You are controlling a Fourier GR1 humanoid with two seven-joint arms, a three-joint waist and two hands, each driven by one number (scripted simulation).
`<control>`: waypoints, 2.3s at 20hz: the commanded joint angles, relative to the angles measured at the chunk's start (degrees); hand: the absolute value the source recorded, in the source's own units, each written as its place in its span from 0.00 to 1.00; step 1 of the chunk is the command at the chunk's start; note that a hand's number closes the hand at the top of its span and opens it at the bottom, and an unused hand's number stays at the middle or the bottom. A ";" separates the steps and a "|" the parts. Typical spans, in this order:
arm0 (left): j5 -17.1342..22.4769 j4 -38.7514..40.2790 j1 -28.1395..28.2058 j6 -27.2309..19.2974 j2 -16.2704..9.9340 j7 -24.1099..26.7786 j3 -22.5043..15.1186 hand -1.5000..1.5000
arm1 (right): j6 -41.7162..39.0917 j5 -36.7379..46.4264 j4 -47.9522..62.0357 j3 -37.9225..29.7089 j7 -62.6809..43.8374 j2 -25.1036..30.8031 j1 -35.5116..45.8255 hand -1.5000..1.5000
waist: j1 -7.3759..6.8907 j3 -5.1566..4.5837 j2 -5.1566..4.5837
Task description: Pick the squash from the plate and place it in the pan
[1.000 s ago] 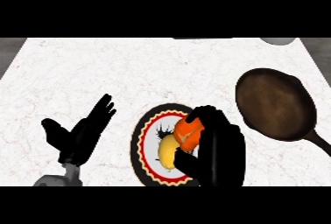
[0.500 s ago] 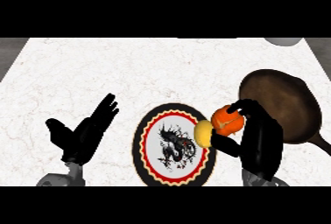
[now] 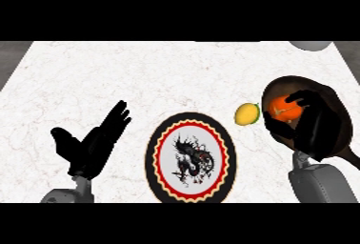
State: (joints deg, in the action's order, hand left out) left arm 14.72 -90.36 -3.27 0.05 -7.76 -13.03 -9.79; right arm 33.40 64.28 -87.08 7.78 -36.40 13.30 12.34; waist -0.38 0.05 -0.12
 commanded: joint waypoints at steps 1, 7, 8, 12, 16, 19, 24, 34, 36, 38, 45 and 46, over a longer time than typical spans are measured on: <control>2.45 0.86 -1.51 2.31 -2.21 -0.61 3.79 0.50 | 6.70 -3.18 11.95 -7.35 4.64 2.24 6.05 1.00 | -0.37 0.00 -0.16; -0.77 0.18 -1.03 -0.56 1.43 -1.46 0.55 0.50 | 15.29 -16.44 29.15 -14.25 19.49 6.27 12.28 1.00 | -0.45 0.03 -0.14; -0.02 3.25 -2.05 2.23 0.48 0.60 1.31 0.50 | 15.25 -19.79 33.28 -15.47 23.31 7.78 14.54 1.00 | -0.63 0.05 -0.31; -1.03 0.85 -0.39 1.33 1.91 0.76 -0.08 0.50 | 16.31 -27.62 44.99 -19.61 35.60 9.70 18.01 1.00 | -1.10 0.11 -0.39; 0.48 2.53 -2.34 3.24 0.12 0.49 2.21 0.50 | 7.81 -22.57 54.32 -19.09 26.17 11.91 19.54 0.00 | -2.00 0.00 -0.89; -0.85 1.63 -1.83 1.83 1.76 -0.03 0.58 0.50 | 4.33 -25.48 61.09 -20.67 31.25 12.87 23.24 0.00 | -2.11 0.14 -0.76; -0.22 1.91 -3.84 2.14 1.46 -0.98 1.98 0.50 | 4.65 -34.09 64.32 -27.65 45.40 11.69 24.50 0.00 | -1.51 0.21 -0.71; 0.39 0.19 -1.70 2.97 0.16 -1.87 2.91 0.50 | -7.08 -54.45 61.02 -42.77 62.96 10.19 23.63 0.00 | -1.04 0.17 -0.37; -2.80 2.92 -1.83 0.63 3.10 0.79 0.65 0.50 | -16.45 -57.24 61.30 -44.01 65.25 13.09 20.37 0.00 | -0.05 0.12 -0.25; -1.17 2.47 0.04 3.38 0.86 1.93 2.48 0.50 | -20.02 -57.96 64.09 -44.22 67.10 14.01 18.57 0.00 | -0.44 0.08 -0.27; -3.50 4.18 -0.21 1.80 2.81 2.37 1.74 0.50 | -36.62 -61.19 61.73 -43.46 72.68 19.31 9.93 0.00 | 0.58 -0.02 0.10; -1.32 3.82 -1.93 2.72 1.61 0.94 4.26 0.50 | -37.65 -61.74 59.27 -42.80 71.91 18.46 7.84 0.00 | 0.81 -0.07 0.22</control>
State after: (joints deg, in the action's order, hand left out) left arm 13.03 -87.02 -4.18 2.85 -6.21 -11.70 -6.79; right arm 3.06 4.68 -25.46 -35.17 33.36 30.32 25.37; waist -0.06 0.05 -0.09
